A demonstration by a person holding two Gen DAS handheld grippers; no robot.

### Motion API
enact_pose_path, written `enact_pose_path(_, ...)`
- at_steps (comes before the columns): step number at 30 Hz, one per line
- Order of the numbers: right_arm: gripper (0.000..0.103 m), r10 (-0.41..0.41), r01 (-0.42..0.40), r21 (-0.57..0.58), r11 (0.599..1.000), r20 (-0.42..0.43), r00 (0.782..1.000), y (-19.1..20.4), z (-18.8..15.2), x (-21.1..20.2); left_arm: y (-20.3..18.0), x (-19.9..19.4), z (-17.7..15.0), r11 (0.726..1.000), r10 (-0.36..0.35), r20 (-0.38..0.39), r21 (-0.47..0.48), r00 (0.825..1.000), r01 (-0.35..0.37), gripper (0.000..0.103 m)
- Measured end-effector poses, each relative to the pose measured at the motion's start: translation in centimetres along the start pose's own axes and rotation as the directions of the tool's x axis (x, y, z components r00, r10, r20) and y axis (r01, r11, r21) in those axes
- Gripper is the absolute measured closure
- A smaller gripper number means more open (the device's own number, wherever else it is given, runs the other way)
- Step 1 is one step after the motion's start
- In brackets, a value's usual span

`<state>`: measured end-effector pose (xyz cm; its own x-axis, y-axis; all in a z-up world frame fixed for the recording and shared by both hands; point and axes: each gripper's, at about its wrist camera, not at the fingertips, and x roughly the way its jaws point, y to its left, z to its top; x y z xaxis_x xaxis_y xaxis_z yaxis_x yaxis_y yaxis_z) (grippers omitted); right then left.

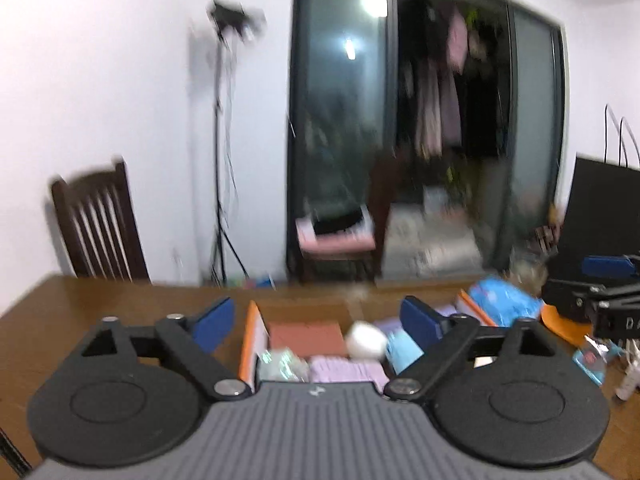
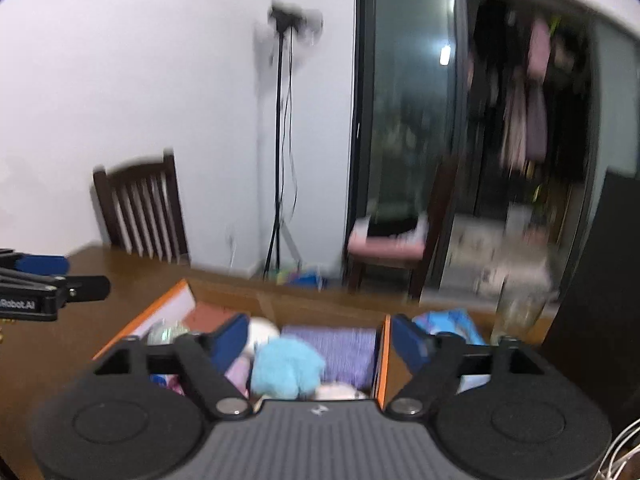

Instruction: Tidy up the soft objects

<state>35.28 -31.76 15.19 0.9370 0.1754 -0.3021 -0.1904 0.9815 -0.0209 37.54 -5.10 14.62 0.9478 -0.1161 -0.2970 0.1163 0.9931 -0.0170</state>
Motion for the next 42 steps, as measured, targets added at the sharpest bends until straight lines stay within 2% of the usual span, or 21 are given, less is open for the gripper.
enact_pose_path(3, 0.016, -0.014, 0.014, -0.002, 1.000, 0.125, 0.992, 0.8, -2.5, -1.5, -0.2, -1.8, -1.5, 1.000, 0.021, 0.070, -0.002, 0.997, -0.021, 0.006)
enact_pose_path(5, 0.013, -0.023, 0.019, 0.027, 0.999, 0.158, 0.987, 1.2, -3.8, -2.4, -0.3, -2.8, -2.3, 1.000, 0.019, 0.087, -0.013, 0.996, -0.018, 0.006)
enact_pose_path(8, 0.012, -0.031, 0.019, 0.069, 0.997, 0.174, 0.984, 1.5, -4.6, -3.5, -0.3, -4.1, -3.2, 1.000, 0.014, 0.090, -0.027, 0.996, -0.012, 0.006)
enact_pose_path(15, 0.009, -0.034, 0.019, 0.070, 0.997, 0.206, 0.978, 3.0, -5.8, -7.9, 0.5, -8.4, -5.4, 0.999, 0.017, 0.098, -0.031, 0.995, -0.014, 0.005)
enact_pose_path(18, 0.008, -0.028, 0.007, 0.094, 0.995, 0.222, 0.975, 3.3, -7.5, -10.9, 0.4, -11.3, -6.8, 0.999, 0.046, 0.108, -0.007, 0.993, -0.046, 0.004)
enact_pose_path(20, 0.008, -0.033, 0.009, 0.111, 0.994, 0.218, 0.975, 3.6, -8.8, -12.9, 0.4, -13.9, -7.9, 0.997, 0.076, 0.118, -0.004, 0.990, -0.076, 0.001)
enact_pose_path(26, 0.007, -0.043, 0.015, 0.139, 0.990, 0.200, 0.979, 4.6, -13.5, -19.8, 0.8, -22.8, -12.7, 0.996, 0.078, 0.169, -0.055, 0.983, -0.069, 0.000)
enact_pose_path(30, 0.005, -0.041, 0.022, 0.132, 0.991, 0.149, 0.988, 5.7, -16.6, -24.3, 0.7, -28.6, -16.3, 0.998, 0.047, 0.182, -0.037, 0.982, -0.041, 0.000)
enact_pose_path(32, 0.001, -0.038, 0.025, 0.117, 0.993, 0.114, 0.993, 6.8, -18.4, -26.5, 0.7, -30.8, -18.1, 0.997, 0.059, 0.168, -0.054, 0.984, -0.050, 0.000)
enact_pose_path(35, 0.000, -0.036, 0.022, 0.143, 0.989, 0.091, 0.995, 8.8, -20.7, -29.5, 0.7, -32.8, -20.0, 0.997, 0.061, 0.107, -0.050, 0.992, -0.056, 0.000)
enact_pose_path(38, 0.000, 0.004, -0.020, 0.203, 0.979, 0.075, 0.997, 9.9, -23.0, -31.8, 0.2, -33.5, -20.3, 1.000, 0.001, 0.065, -0.030, 0.998, 0.001, 0.000)
enact_pose_path(42, 0.000, 0.025, -0.036, 0.170, 0.985, 0.069, 0.997, 10.6, -22.8, -31.6, -0.6, -33.8, -19.9, 1.000, 0.000, 0.101, -0.005, 0.995, 0.000, 0.000)
